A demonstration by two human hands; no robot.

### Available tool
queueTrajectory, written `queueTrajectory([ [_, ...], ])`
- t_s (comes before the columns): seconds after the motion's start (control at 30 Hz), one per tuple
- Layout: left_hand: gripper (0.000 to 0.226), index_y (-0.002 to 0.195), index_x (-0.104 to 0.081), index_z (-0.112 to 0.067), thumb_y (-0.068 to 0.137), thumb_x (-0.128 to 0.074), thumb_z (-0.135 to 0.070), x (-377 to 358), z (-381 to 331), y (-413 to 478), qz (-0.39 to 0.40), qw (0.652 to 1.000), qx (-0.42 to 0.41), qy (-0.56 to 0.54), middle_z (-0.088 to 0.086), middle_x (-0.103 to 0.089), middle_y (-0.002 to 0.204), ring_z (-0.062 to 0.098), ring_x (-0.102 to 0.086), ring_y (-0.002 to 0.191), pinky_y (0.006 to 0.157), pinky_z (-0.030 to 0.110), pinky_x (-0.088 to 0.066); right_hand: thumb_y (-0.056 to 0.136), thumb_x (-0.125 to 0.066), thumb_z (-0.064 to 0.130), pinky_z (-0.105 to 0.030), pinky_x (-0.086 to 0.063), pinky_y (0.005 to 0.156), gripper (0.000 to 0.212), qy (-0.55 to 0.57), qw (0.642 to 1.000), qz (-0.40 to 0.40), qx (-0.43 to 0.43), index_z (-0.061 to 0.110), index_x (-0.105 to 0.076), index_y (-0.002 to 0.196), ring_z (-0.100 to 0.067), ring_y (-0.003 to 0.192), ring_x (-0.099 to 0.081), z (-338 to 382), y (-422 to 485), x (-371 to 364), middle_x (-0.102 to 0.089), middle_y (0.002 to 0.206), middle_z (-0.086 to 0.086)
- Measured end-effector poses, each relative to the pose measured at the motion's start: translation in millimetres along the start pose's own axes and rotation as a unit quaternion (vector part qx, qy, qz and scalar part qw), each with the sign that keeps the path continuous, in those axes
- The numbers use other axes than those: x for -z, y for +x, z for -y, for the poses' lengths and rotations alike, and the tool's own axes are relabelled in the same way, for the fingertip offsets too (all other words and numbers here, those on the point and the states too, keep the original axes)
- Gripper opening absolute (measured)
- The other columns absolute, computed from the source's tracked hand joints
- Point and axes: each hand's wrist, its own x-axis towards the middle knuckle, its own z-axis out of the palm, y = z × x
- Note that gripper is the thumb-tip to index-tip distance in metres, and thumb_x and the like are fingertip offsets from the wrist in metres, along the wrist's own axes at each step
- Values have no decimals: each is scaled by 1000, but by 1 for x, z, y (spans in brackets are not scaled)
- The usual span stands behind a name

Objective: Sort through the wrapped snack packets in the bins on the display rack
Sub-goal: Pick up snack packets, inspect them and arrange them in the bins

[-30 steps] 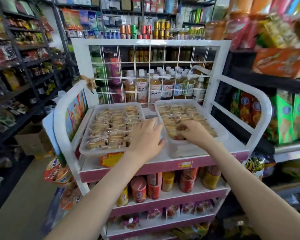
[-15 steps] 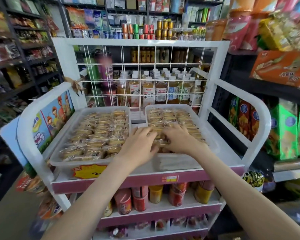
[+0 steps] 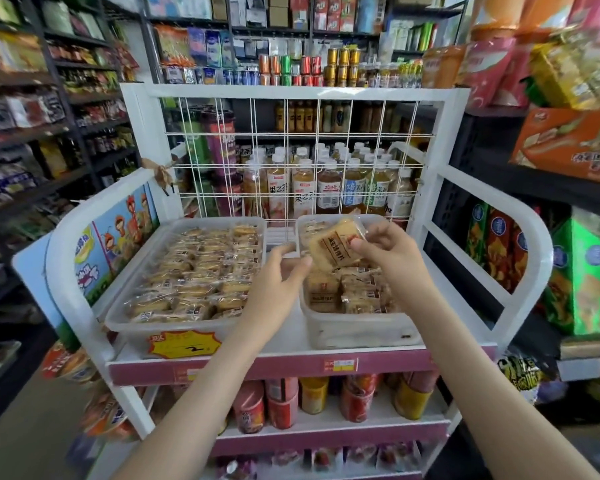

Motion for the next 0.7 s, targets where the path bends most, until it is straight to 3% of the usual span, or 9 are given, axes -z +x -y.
queueTrajectory([
  [0.17,4,98,-56,-27,97,-53,-27,9,-4,-6,-44,996,-3,-81,-7,-66,101,8,-67,93,80,24,-56,89,-65,14,-31,-53,74,14,51,993,99,-32,9,-52,90,-21,84,-69,-2,-18,-5,-73,89,-5],
  [0.27,11,94,-57,-13,98,-53,-21,19,-7,-9,-32,993,20,-113,1,-68,93,11,-67,80,70,24,-57,91,-60,23,-32,-49,74,15,63,984,160,-48,10,-52,89,-24,90,-66,1,-21,-6,-72,95,-6],
  [0.33,16,97,-57,-4,99,-50,-18,25,-10,-10,-18,991,45,-126,7,-66,89,17,-63,74,56,16,-51,92,-57,32,-36,-45,82,25,72,980,180,-47,8,-53,95,-25,92,-61,5,-22,-12,-71,96,-6],
  [0.43,22,102,-54,0,102,-45,-20,32,-12,-12,5,994,53,-95,11,-64,89,12,-58,64,39,8,-35,99,-42,39,-41,-41,86,44,104,983,140,-51,-1,-61,108,-43,93,-57,5,-23,-26,-68,105,-20],
  [0.47,22,101,-52,0,103,-43,-20,33,-13,-13,10,995,46,-88,11,-64,87,9,-58,59,38,8,-34,101,-39,35,-39,-41,79,44,117,983,127,-55,-2,-62,106,-46,83,-53,4,-23,-30,-67,99,-23],
  [0.57,20,97,-45,-2,104,-39,-19,35,-11,-15,-5,998,31,-56,7,-64,83,2,-57,48,40,11,-37,102,-41,26,-27,-27,52,34,98,987,124,-42,17,-62,77,-20,53,-34,0,-26,-37,-51,59,-2],
  [0.7,18,97,-45,-4,105,-36,-18,37,-7,-14,-36,999,9,23,11,-61,77,13,-57,48,40,20,-46,102,-43,22,-21,-30,39,25,-10,997,67,24,18,-51,79,-10,44,-39,0,-31,-42,-50,54,5],
])
